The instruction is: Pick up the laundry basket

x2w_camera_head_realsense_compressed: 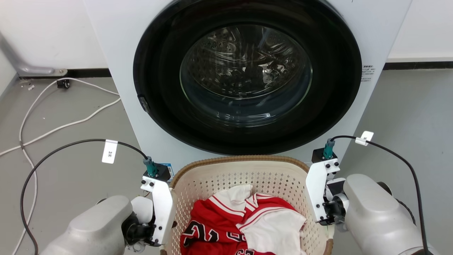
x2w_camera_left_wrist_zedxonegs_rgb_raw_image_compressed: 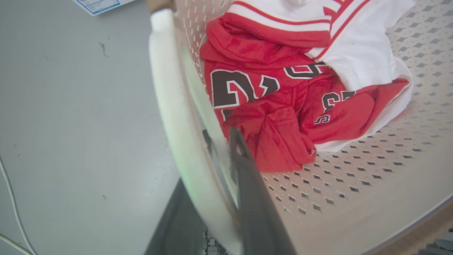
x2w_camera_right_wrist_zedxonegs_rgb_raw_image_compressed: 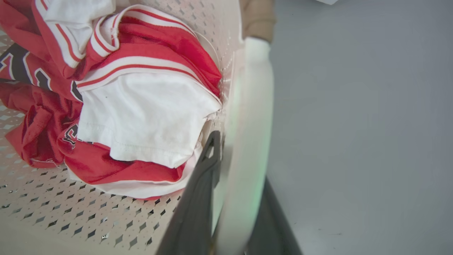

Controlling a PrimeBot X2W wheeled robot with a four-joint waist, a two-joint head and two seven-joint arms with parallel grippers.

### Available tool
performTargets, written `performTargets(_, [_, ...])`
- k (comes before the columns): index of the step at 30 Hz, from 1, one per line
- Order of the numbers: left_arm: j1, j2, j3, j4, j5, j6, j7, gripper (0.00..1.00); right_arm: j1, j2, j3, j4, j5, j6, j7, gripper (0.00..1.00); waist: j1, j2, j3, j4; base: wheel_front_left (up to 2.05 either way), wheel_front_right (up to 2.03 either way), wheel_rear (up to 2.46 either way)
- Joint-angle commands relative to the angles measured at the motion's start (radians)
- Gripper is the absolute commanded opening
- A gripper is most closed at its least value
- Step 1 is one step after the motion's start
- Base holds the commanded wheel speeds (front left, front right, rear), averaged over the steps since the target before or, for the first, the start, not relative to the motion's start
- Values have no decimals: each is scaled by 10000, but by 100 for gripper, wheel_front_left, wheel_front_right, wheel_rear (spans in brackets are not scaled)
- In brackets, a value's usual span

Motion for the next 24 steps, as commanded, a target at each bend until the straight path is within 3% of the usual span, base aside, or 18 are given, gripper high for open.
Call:
performTargets(1, [112, 110, -25, -161, 11, -135, 142, 0, 79, -234, 134, 35, 23, -3, 136, 0, 3, 0, -106, 8, 0, 0, 0])
performTargets(24, [677, 16, -43, -354, 343, -139, 251, 0, 395, -275, 673, -56, 1086, 11, 1204, 0, 3, 0, -551, 75, 0, 0, 0])
